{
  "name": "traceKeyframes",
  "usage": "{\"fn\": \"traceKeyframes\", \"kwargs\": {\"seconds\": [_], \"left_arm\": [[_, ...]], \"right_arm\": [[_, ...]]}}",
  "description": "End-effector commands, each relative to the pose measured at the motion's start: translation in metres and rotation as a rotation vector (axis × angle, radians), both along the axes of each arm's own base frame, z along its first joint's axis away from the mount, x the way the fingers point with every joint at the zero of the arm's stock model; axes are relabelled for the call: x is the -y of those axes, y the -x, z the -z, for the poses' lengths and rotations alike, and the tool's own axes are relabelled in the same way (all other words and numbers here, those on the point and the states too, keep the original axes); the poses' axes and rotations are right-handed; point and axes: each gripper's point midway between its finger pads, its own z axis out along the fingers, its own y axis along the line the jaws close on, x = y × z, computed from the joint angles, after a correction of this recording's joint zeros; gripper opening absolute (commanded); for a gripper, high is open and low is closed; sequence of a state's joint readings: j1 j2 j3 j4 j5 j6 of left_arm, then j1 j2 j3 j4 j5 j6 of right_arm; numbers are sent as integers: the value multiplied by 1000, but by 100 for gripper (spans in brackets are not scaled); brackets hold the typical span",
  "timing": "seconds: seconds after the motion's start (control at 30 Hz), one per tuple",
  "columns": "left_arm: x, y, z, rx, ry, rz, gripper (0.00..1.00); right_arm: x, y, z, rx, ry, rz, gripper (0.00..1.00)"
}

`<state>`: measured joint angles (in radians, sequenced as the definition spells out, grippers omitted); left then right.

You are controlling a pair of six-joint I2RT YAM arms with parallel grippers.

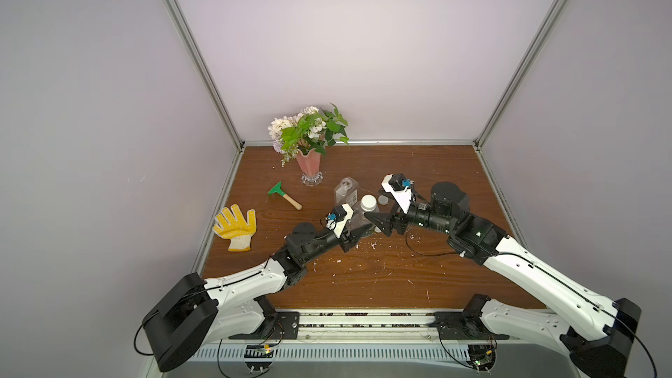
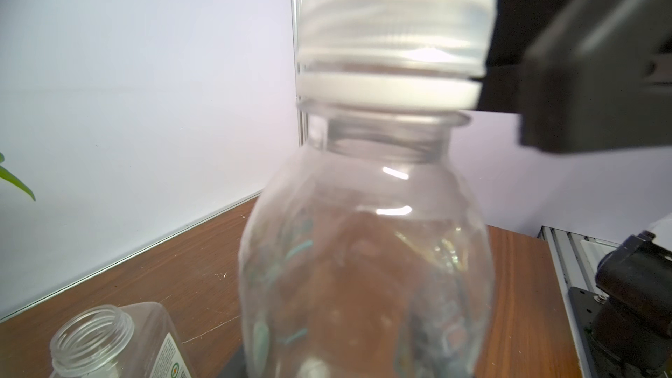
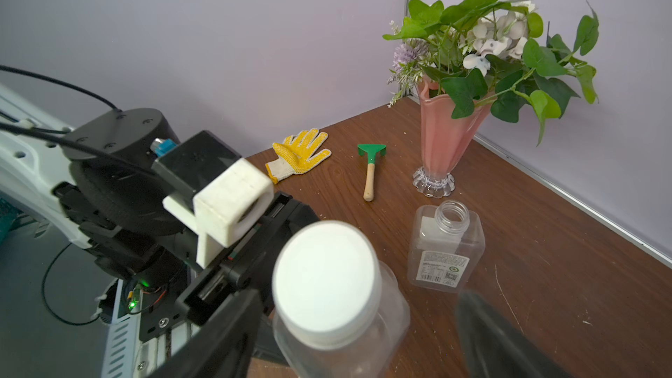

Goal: Screw on the bottle caps
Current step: Screw the bottle cap onto the plastic bottle.

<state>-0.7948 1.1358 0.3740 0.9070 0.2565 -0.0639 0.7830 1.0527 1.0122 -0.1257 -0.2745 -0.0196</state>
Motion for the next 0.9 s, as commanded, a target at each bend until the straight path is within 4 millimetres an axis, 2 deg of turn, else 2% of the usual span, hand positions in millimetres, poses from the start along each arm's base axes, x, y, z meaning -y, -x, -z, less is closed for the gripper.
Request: {"fn": "traceKeyframes", "kwargs": {"seconds": [0.0,0.13,0.27,0.4,0.57,0.87], "left_arm": [[-6,0,-12,23,46,-13,55],[-4,4,-11,17,37,12,55],[1,17,-11,20,27,85,55],[7,34,-14,27,21,188,55],[14,52,-15,29,19,301,55],[19,56,-17,32,16,345,54]], "right_arm": [[4,15,-26,66,-17,-65,99],[10,28,-29,129,21,-152,99],[17,47,-47,223,15,-280,99],[20,50,-62,296,17,-326,99],[13,56,-74,340,4,-411,98],[-5,65,-61,324,11,-515,91]]}}
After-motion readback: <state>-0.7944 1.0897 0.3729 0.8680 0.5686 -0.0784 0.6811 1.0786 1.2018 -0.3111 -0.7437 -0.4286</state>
